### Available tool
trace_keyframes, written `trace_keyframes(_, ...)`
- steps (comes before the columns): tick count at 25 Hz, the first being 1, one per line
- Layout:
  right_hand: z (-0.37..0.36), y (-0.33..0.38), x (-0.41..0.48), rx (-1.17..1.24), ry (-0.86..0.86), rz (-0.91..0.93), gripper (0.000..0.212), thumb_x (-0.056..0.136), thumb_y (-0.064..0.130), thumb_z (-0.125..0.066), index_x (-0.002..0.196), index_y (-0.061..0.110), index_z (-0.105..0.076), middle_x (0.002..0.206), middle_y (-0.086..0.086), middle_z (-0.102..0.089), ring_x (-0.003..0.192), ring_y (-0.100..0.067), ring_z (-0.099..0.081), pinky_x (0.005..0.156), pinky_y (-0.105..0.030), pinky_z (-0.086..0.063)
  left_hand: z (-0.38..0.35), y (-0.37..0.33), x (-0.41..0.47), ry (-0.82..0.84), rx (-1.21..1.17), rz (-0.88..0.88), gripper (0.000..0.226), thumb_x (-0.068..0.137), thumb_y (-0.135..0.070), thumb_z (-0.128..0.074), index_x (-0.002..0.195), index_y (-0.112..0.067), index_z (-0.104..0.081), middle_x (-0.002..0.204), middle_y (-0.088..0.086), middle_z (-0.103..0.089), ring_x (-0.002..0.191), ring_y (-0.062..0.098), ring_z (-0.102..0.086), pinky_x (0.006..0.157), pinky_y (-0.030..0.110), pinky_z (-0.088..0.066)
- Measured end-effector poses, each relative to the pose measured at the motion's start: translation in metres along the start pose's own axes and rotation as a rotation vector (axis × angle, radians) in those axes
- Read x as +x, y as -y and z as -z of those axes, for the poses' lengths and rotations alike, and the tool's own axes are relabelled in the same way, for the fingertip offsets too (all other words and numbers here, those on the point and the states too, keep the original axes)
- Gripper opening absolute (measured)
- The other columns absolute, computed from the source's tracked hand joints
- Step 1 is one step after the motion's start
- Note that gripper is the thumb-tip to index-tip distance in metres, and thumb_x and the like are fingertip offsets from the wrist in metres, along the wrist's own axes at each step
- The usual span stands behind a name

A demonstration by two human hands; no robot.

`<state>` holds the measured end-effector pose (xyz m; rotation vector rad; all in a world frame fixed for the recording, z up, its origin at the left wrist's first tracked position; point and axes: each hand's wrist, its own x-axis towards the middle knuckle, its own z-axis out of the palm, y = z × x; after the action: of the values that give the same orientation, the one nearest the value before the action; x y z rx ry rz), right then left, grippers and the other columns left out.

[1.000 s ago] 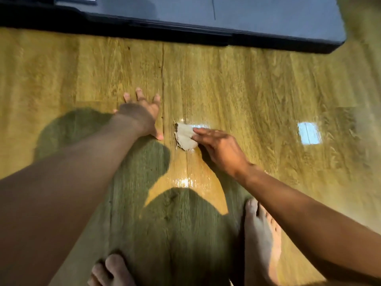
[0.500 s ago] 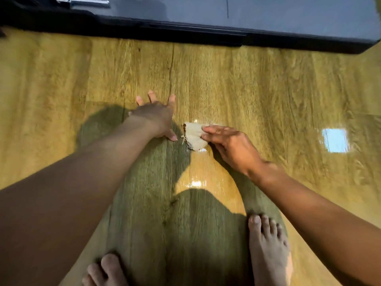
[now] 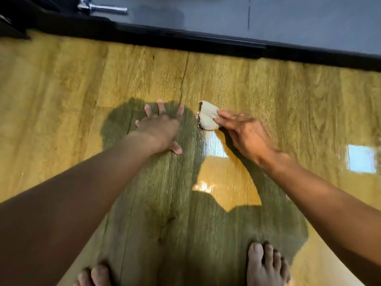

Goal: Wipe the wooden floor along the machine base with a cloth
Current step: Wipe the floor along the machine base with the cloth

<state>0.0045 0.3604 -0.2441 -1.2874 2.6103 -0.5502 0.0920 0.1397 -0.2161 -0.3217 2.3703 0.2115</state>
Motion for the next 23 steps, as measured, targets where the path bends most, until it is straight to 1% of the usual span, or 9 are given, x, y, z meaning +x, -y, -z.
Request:
trace_keyframes(3,-0.007,0.008,-0.043,0.034,0.048,0.288,0.044,0.086,0.0,-0.058,0.126,0.017,-0.059,0.131,-0.004,-0.058,0.117,-0.018,-0.059,0.092,-0.036,-0.052,-0.003,-0.001,0.005,-0.004,0.022,-0.003,0.126,0.069,-0.051,-0.074,0.143,-0.03,0.026,0.148,0.027,0.026,0.135,0.055,0.01,0.104,0.067,-0.021)
trace_keyframes(5,0.0,-0.004,-0.019,0.052,0.066,0.361,0.042,0.088,0.005,-0.055,0.127,0.023,-0.058,0.13,-0.004,-0.059,0.105,-0.012,-0.064,0.081,-0.024,-0.054,-0.004,-0.001,0.007,0.007,0.02,0.001,0.127,0.069,-0.049,-0.075,0.143,-0.029,0.027,0.147,0.028,0.027,0.134,0.057,0.011,0.103,0.068,-0.02)
trace_keyframes(7,0.009,-0.02,0.04,0.019,0.025,0.203,0.035,0.097,0.013,-0.05,0.128,0.026,-0.057,0.136,-0.002,-0.054,0.097,-0.008,-0.066,0.074,-0.009,-0.049,-0.005,-0.002,0.007,0.012,0.023,-0.008,0.127,0.069,-0.05,-0.075,0.143,-0.029,0.026,0.147,0.03,0.026,0.134,0.057,0.011,0.103,0.068,-0.02)
trace_keyframes(10,0.004,-0.035,0.108,0.0,-0.053,-0.041,0.03,0.098,0.018,-0.05,0.126,0.028,-0.057,0.14,0.005,-0.049,0.115,-0.014,-0.059,0.101,-0.047,-0.045,-0.003,0.0,0.004,0.005,0.028,0.003,0.126,0.07,-0.052,-0.074,0.144,-0.03,0.026,0.147,0.029,0.026,0.135,0.057,0.01,0.103,0.067,-0.022)
trace_keyframes(11,-0.001,-0.032,0.108,0.014,-0.055,-0.079,0.032,0.097,0.016,-0.05,0.126,0.027,-0.057,0.141,0.004,-0.049,0.119,-0.015,-0.056,0.105,-0.05,-0.04,-0.002,0.0,0.004,0.017,0.02,0.007,0.126,0.071,-0.051,-0.074,0.144,-0.03,0.026,0.147,0.029,0.027,0.135,0.056,0.011,0.103,0.068,-0.021)
trace_keyframes(14,-0.01,-0.018,0.059,0.021,0.011,0.085,0.035,0.095,0.013,-0.053,0.128,0.022,-0.056,0.14,-0.002,-0.049,0.124,-0.02,-0.053,0.104,-0.038,-0.042,0.0,-0.003,0.005,0.044,-0.011,0.015,0.125,0.073,-0.046,-0.075,0.144,-0.028,0.026,0.146,0.029,0.03,0.134,0.056,0.016,0.104,0.069,-0.017)
trace_keyframes(17,0.011,-0.038,0.073,-0.026,0.128,0.242,0.033,0.097,0.016,-0.051,0.128,0.024,-0.057,0.138,-0.003,-0.052,0.123,-0.02,-0.052,0.106,-0.041,-0.04,-0.002,-0.004,0.004,0.047,-0.011,0.017,0.125,0.073,-0.046,-0.074,0.144,-0.028,0.027,0.145,0.029,0.031,0.133,0.056,0.017,0.104,0.07,-0.016)
trace_keyframes(20,0.03,-0.064,0.132,-0.031,-0.028,0.02,0.029,0.097,0.014,-0.051,0.124,0.017,-0.06,0.135,-0.003,-0.054,0.117,-0.018,-0.057,0.105,-0.03,-0.041,0.001,-0.005,0.002,0.045,0.0,0.023,0.125,0.072,-0.048,-0.074,0.144,-0.028,0.027,0.146,0.029,0.03,0.134,0.056,0.016,0.104,0.069,-0.017)
trace_keyframes(23,0.018,-0.047,0.12,-0.047,-0.122,-0.153,0.032,0.097,0.01,-0.047,0.127,0.014,-0.057,0.138,-0.003,-0.051,0.123,-0.02,-0.054,0.104,-0.033,-0.043,0.005,-0.007,0.001,0.075,-0.028,0.033,0.124,0.074,-0.045,-0.074,0.145,-0.028,0.027,0.145,0.029,0.032,0.134,0.056,0.017,0.106,0.069,-0.015)
